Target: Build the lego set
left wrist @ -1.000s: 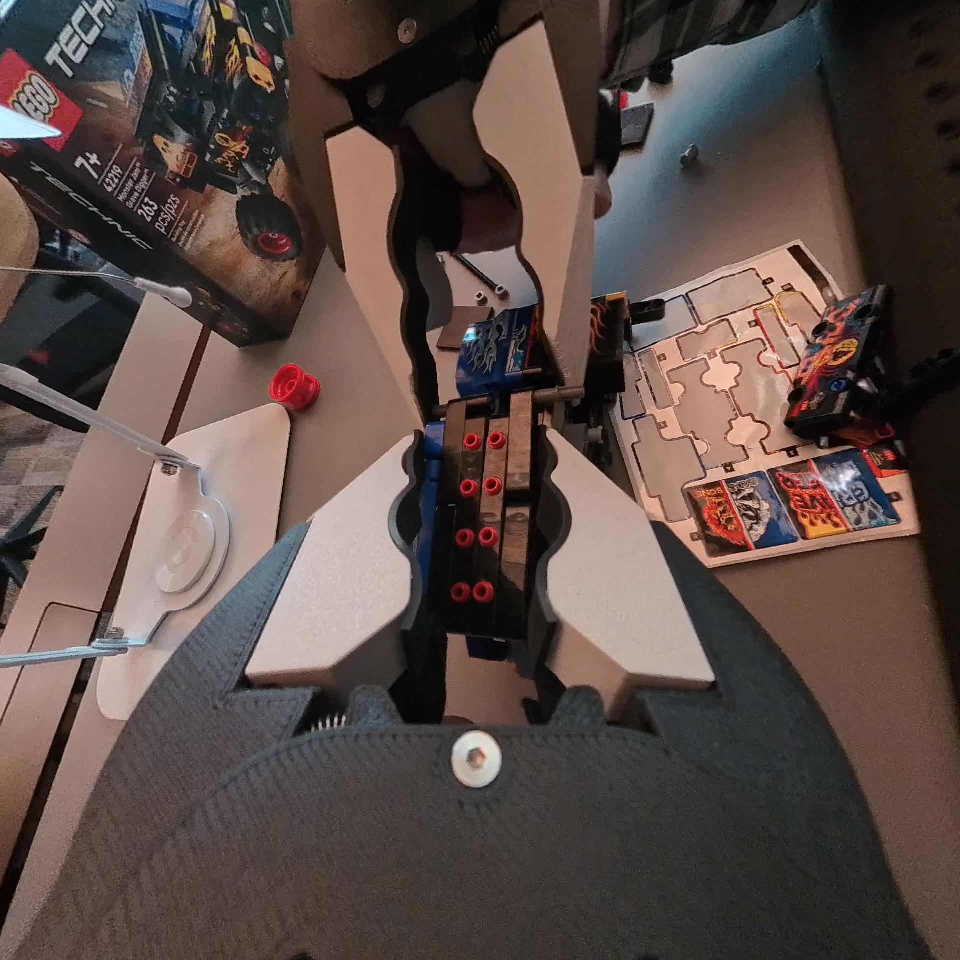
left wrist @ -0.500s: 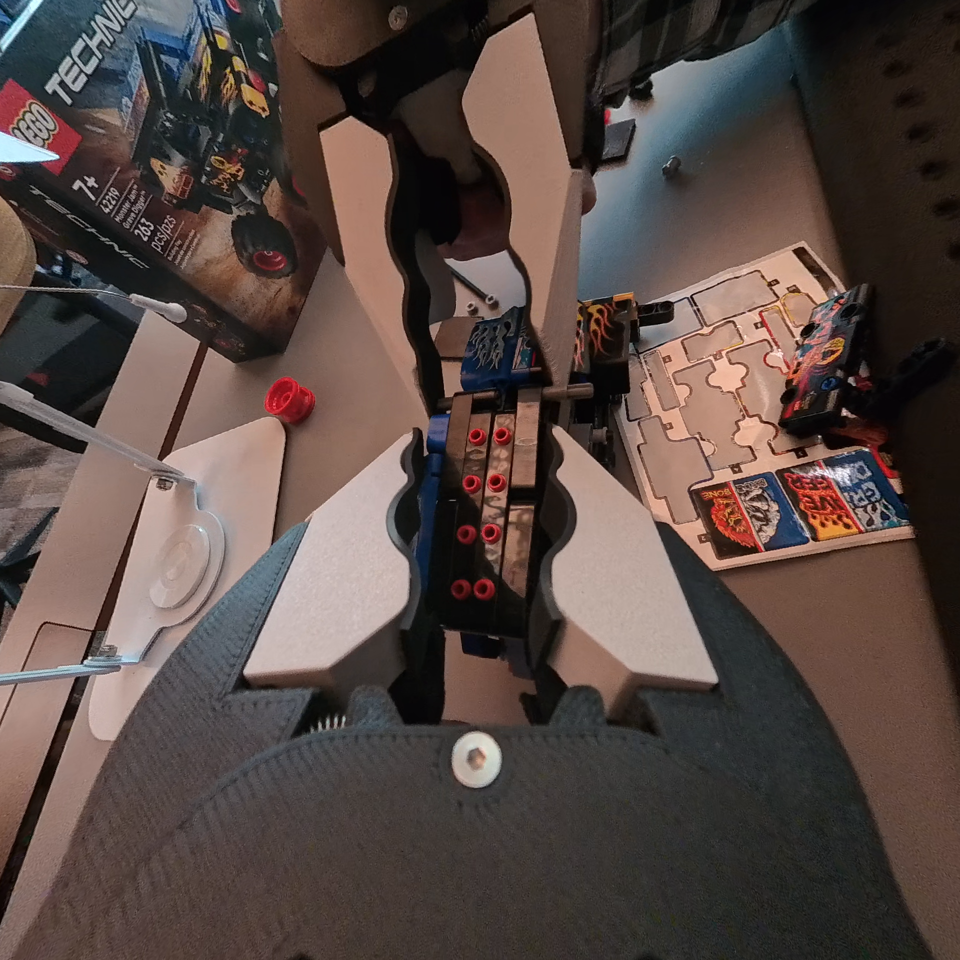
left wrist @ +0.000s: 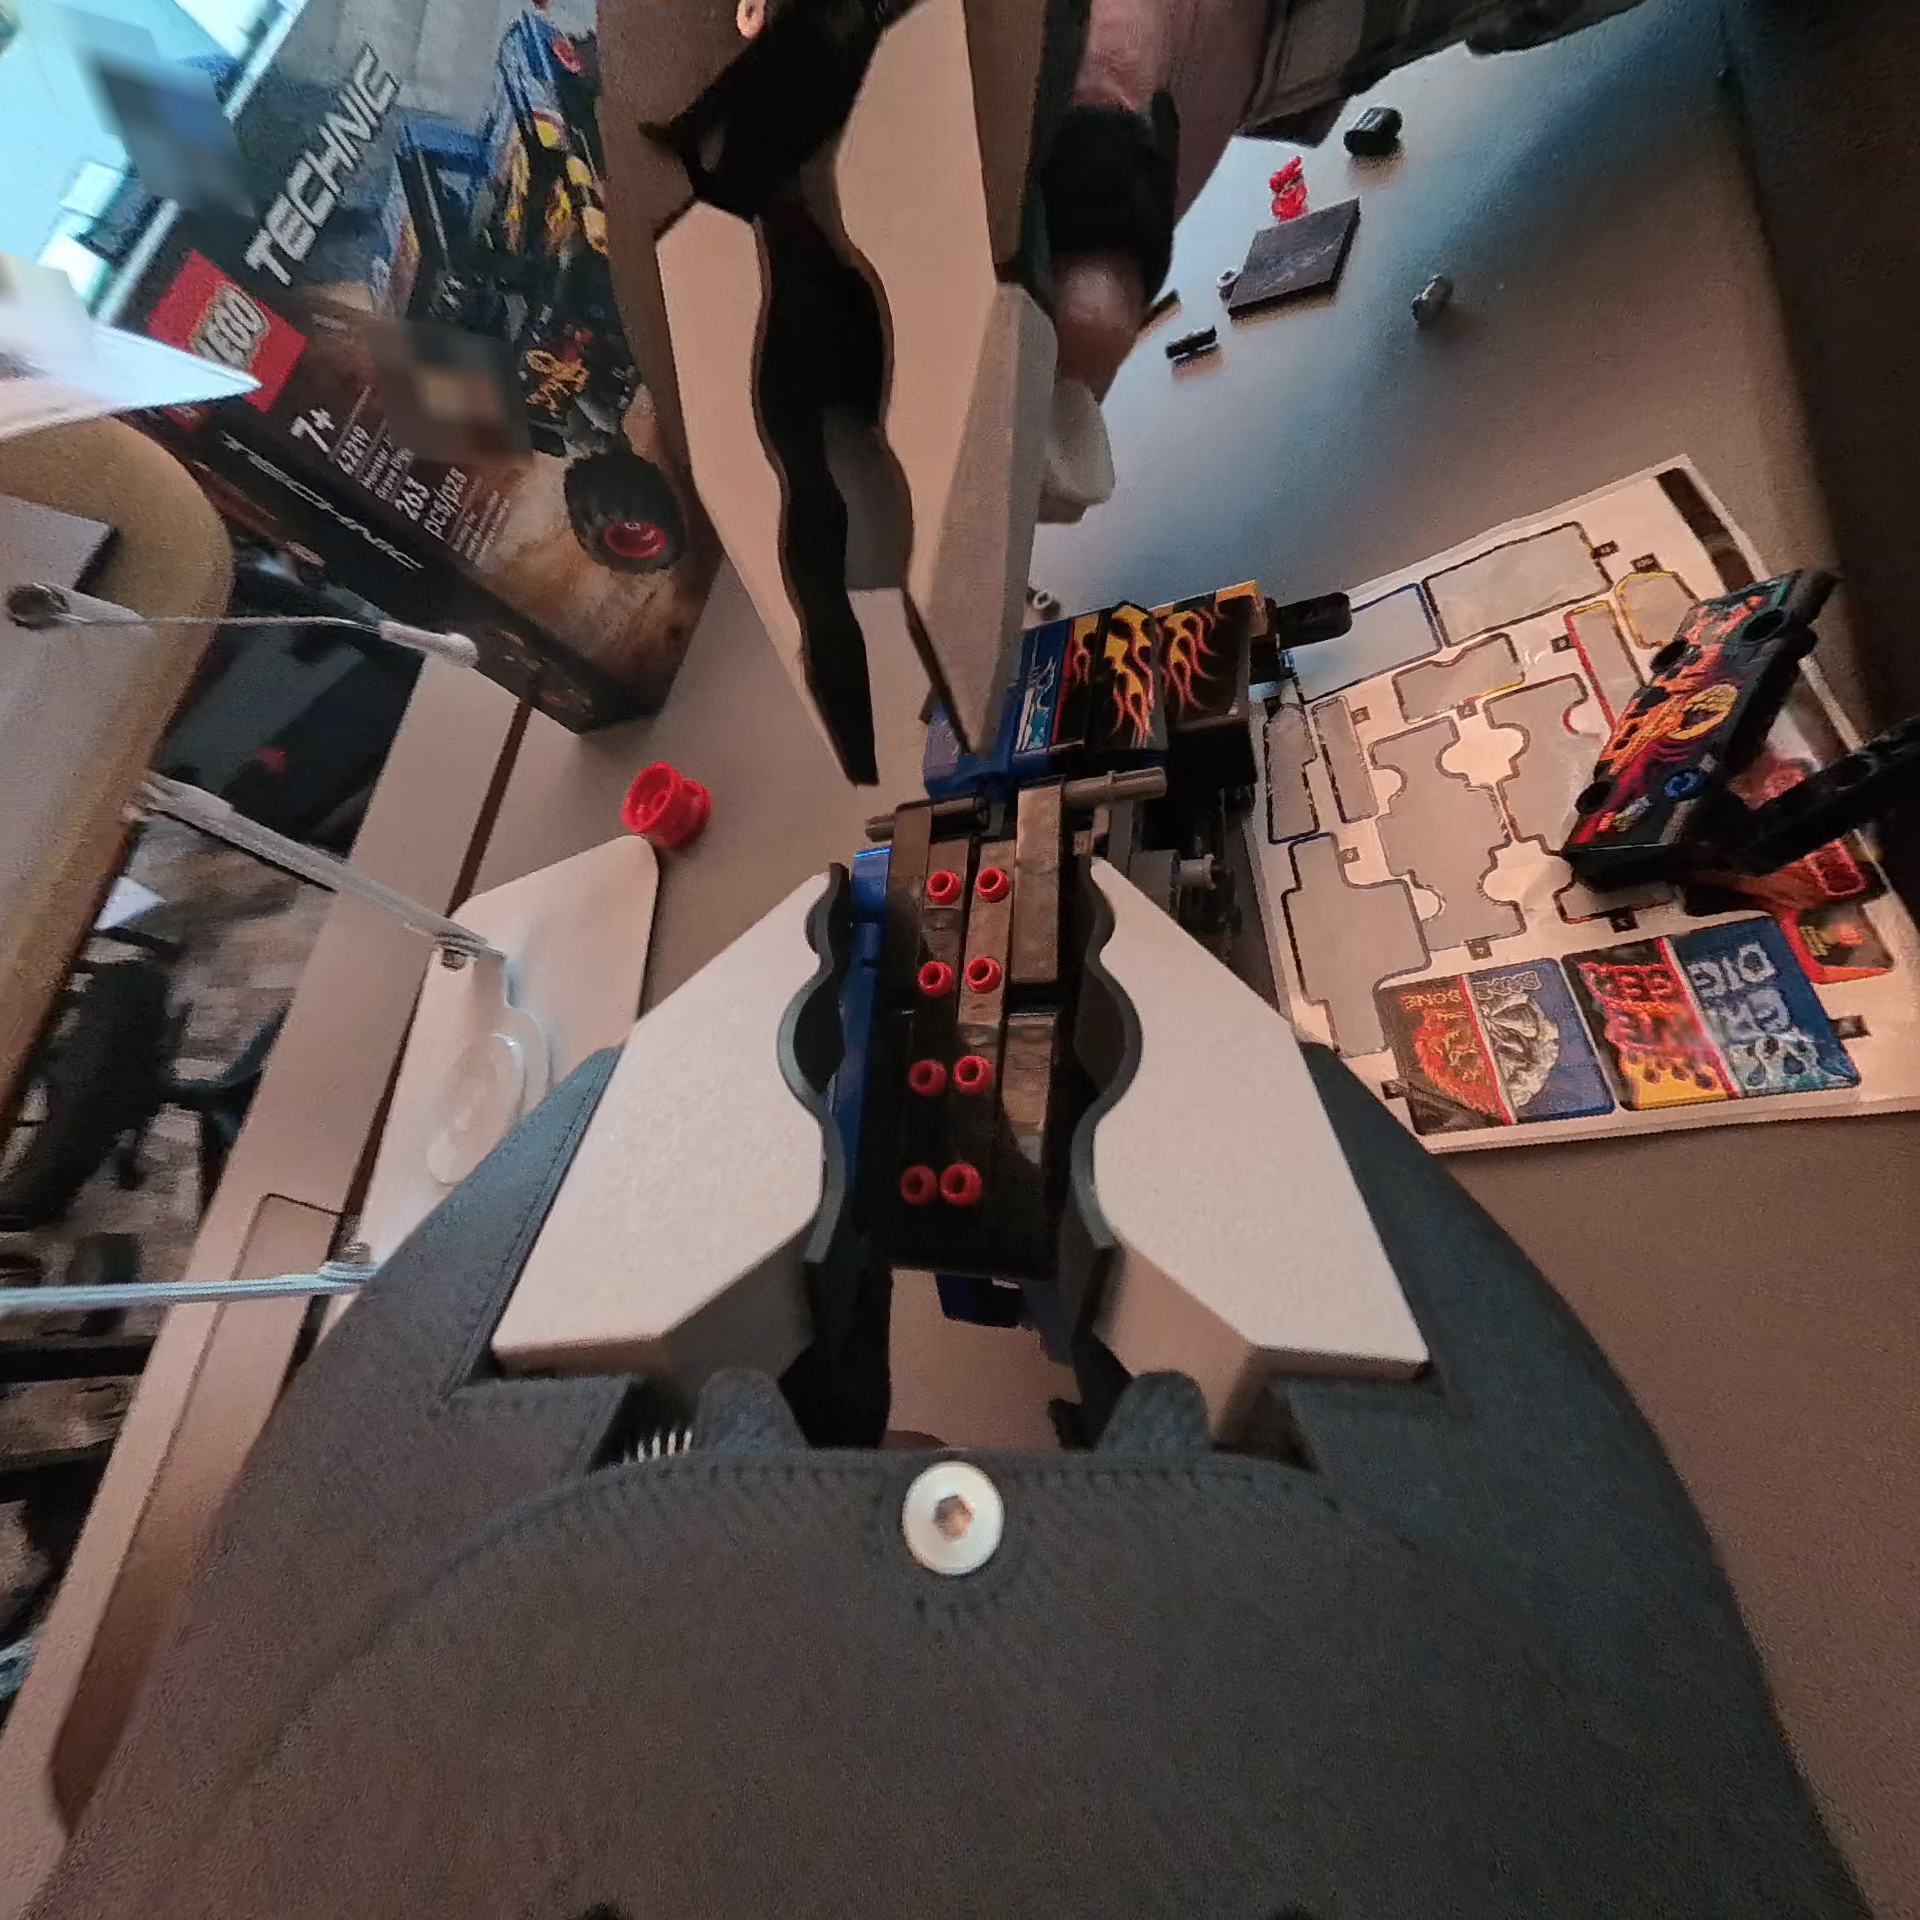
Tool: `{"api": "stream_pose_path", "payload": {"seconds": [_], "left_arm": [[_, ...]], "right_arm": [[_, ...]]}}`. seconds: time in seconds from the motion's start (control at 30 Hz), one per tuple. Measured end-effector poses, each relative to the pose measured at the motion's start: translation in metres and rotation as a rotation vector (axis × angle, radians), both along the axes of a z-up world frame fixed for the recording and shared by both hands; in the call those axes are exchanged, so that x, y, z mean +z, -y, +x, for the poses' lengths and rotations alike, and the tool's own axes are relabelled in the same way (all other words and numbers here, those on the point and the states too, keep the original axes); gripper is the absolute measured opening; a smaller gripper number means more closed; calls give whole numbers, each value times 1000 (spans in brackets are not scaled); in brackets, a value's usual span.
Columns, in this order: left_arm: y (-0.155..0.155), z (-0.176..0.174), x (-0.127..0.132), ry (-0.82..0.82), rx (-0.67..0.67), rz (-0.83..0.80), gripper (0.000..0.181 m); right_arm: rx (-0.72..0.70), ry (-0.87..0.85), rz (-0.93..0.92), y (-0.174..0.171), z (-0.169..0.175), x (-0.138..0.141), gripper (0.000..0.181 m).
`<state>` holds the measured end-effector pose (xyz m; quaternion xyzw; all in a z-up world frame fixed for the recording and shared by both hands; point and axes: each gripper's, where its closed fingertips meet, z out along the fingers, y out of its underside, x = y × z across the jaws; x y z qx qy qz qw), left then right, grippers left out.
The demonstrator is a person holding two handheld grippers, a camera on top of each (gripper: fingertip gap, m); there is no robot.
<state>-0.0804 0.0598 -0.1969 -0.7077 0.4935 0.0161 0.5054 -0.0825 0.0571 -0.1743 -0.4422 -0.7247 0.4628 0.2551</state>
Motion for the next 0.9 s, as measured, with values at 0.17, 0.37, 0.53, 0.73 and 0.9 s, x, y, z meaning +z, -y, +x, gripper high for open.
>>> {"api": "stream_pose_path", "payload": {"seconds": [0.17,0.37,0.53,0.73,0.9], "left_arm": [[9,5,6,-155,5,174,40],[19,10,11,-362,28,419,36],[24,17,11,-451,17,536,25],[22,14,11,-428,39,529,21],[12,6,5,-301,62,357,18]], "right_arm": [[11,-40,106,12,0,-2,21],[42,-86,200,29,6,-7,15],[47,-98,209,31,10,-10,14],[17,-80,203,28,8,-13,20],[-68,-115,341,13,3,-15,18]]}}
